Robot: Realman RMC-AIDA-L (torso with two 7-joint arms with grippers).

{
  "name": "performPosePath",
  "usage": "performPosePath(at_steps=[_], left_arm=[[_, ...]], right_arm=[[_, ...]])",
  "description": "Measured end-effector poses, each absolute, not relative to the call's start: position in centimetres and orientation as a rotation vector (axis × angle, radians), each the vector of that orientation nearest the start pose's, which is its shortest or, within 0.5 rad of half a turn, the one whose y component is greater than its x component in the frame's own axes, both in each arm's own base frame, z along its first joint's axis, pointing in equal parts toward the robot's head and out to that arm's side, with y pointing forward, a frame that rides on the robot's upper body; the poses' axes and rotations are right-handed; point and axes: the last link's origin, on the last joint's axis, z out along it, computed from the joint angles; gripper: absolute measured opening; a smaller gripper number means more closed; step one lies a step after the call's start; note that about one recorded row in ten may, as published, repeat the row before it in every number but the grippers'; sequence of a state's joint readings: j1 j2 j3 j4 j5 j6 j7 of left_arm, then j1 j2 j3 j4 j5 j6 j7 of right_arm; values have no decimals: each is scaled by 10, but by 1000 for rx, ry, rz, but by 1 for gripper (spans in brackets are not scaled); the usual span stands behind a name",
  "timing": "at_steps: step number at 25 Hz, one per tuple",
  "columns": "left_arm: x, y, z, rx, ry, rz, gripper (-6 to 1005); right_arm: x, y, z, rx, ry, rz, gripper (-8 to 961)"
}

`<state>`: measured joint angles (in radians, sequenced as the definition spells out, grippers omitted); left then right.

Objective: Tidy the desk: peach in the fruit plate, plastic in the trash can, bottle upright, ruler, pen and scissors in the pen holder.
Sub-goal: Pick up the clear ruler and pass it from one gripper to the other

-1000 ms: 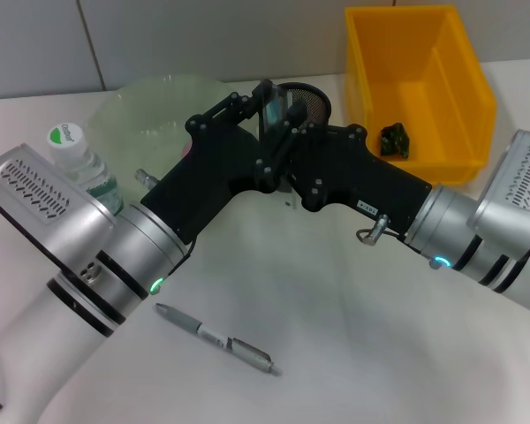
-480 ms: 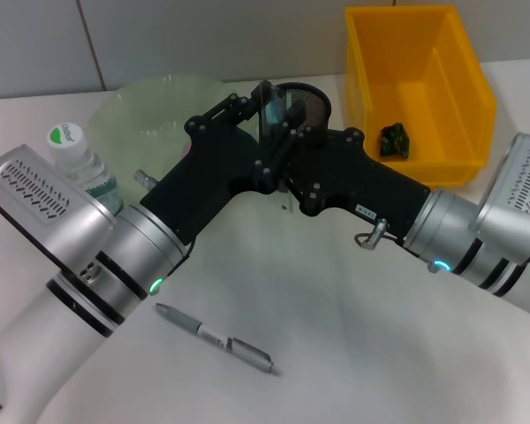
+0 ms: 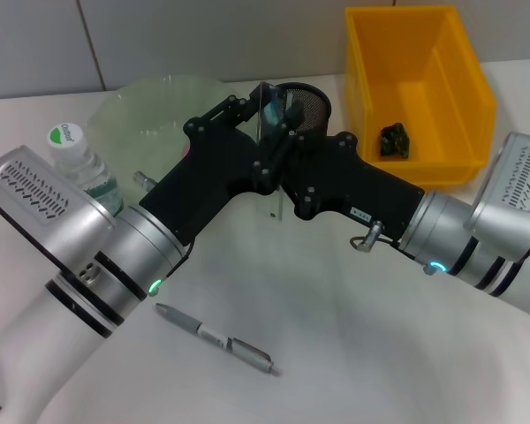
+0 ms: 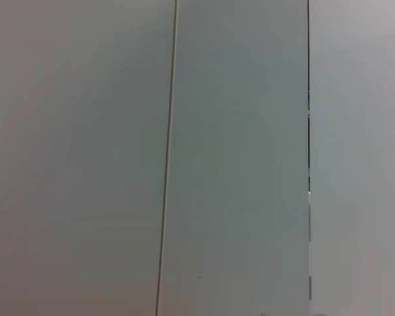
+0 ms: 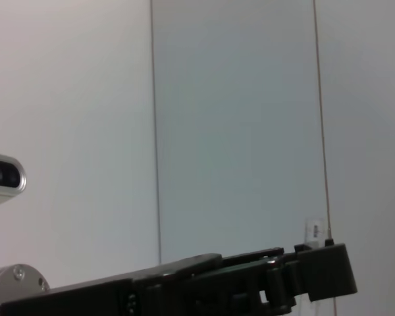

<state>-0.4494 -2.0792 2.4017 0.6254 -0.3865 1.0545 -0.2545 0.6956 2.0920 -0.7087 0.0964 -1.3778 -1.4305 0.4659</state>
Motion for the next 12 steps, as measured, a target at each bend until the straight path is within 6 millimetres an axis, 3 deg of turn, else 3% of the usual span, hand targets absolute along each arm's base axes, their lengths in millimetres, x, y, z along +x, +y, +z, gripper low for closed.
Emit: performPosePath(at_steps=[12], left_arm=[[-168, 310, -101, -2138, -332, -1162, 388]], right_arm=[[223, 327, -78, -2296, 299, 1073, 5]])
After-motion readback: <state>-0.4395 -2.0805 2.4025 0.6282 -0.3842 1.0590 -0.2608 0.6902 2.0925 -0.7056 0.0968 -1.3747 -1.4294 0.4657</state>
